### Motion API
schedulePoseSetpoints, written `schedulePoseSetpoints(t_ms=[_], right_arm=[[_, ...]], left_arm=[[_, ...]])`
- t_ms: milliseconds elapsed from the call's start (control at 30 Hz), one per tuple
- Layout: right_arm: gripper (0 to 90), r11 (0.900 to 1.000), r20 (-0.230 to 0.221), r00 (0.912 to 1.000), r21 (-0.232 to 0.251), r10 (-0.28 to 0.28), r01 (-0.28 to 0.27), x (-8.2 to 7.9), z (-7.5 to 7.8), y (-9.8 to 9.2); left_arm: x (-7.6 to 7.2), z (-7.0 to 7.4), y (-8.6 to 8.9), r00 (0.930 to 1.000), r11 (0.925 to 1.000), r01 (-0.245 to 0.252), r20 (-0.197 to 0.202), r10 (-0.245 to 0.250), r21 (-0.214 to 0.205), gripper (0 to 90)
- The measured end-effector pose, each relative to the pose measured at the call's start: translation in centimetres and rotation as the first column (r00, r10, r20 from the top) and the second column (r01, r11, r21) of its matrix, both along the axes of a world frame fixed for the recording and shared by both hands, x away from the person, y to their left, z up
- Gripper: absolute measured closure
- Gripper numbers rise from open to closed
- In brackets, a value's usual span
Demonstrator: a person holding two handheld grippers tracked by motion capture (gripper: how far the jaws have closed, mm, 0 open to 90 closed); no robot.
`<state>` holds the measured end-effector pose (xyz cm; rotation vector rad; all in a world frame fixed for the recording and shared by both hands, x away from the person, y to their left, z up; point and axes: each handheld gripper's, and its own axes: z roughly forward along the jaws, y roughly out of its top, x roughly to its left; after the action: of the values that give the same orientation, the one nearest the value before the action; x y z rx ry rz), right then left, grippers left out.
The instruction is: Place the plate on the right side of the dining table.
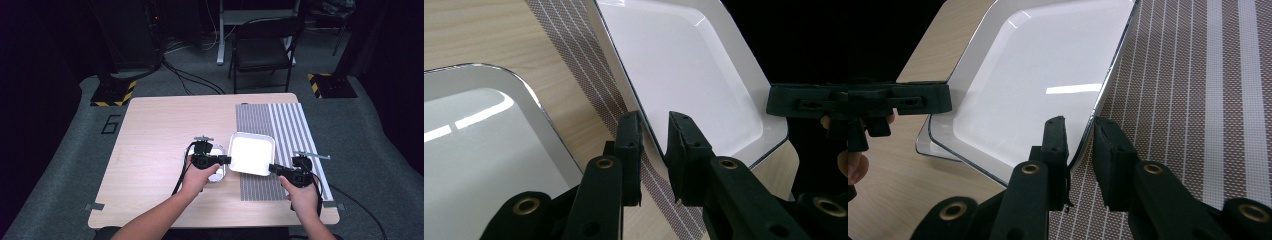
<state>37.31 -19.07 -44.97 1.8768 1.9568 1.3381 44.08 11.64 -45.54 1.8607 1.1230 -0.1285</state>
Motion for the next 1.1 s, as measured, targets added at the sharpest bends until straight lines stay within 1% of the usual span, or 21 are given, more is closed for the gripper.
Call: schedulePoseSetpoints(t_ms=[33,67,133,200,433,533,567,700,733,833,1000,1033,1100], right_arm=[[76.0,1.0000,-0.001,1.0000,0.000,-0.003,0.003,0.0,0.0,-0.1],[76.0,1.0000,0.006,1.0000,-0.001,-0.004,0.004,-0.1,0.0,-0.2],[76.0,1.0000,0.009,0.9999,0.001,-0.007,0.007,-0.2,0.1,-0.4],[76.1,0.9999,0.014,0.9998,0.003,-0.013,0.012,-0.3,0.2,-0.5],[76.2,0.9996,0.010,0.9996,0.000,-0.027,0.027,-0.4,0.2,-0.8],[76.4,0.9994,0.011,0.9993,0.001,-0.034,0.034,-0.5,0.1,-1.1],[76.6,0.9992,0.007,0.9992,0.004,-0.040,0.040,-0.6,0.1,-1.2],[76.8,0.9992,0.013,0.9991,-0.001,-0.041,0.041,-0.6,0.1,-1.3],[76.9,0.9991,0.017,0.9989,0.002,-0.043,0.043,-0.6,0.1,-1.3],[77.0,0.9990,0.017,0.9988,-0.003,-0.045,0.046,-0.6,0.1,-1.4],[77.4,0.9984,0.018,0.9983,-0.009,-0.055,0.055,-0.6,0.2,-1.7],[77.6,0.9981,0.016,0.9981,-0.015,-0.059,0.060,-0.6,0.2,-1.8],[77.6,0.9976,0.016,0.9978,-0.023,-0.064,0.065,-0.6,0.2,-1.9]], left_arm=[[0.0,0.0,-0.1,1.0000,1.0000,-0.001,0.000,0.001,-0.003,75.9],[0.1,-0.1,-0.2,1.0000,1.0000,0.009,0.002,-0.009,0.001,76.0],[0.1,-0.1,-0.4,1.0000,1.0000,0.008,-0.002,-0.008,0.000,76.0],[0.2,-0.1,-0.4,0.9999,0.9999,0.016,0.004,-0.016,0.005,75.9],[0.3,-0.2,-1.0,0.9998,0.9998,0.018,-0.007,-0.018,-0.011,76.0],[0.4,-0.2,-1.3,0.9998,0.9997,0.021,-0.004,-0.021,-0.011,76.0],[0.5,-0.2,-1.3,0.9995,0.9995,0.032,0.003,-0.032,-0.003,76.0],[0.5,-0.1,-1.5,0.9996,0.9995,0.029,-0.001,-0.029,-0.010,76.0],[0.6,-0.1,-1.5,0.9994,0.9994,0.035,0.004,-0.035,-0.008,76.1],[0.5,-0.1,-1.7,0.9995,0.9994,0.033,-0.002,-0.033,-0.014,76.1],[0.6,-0.2,-2.0,0.9991,0.9991,0.042,0.003,-0.042,-0.007,76.1],[0.6,-0.2,-2.3,0.9993,0.9992,0.038,-0.003,-0.038,-0.009,76.1],[0.6,-0.3,-2.4,0.9991,0.9991,0.042,0.002,-0.042,-0.004,76.1]])
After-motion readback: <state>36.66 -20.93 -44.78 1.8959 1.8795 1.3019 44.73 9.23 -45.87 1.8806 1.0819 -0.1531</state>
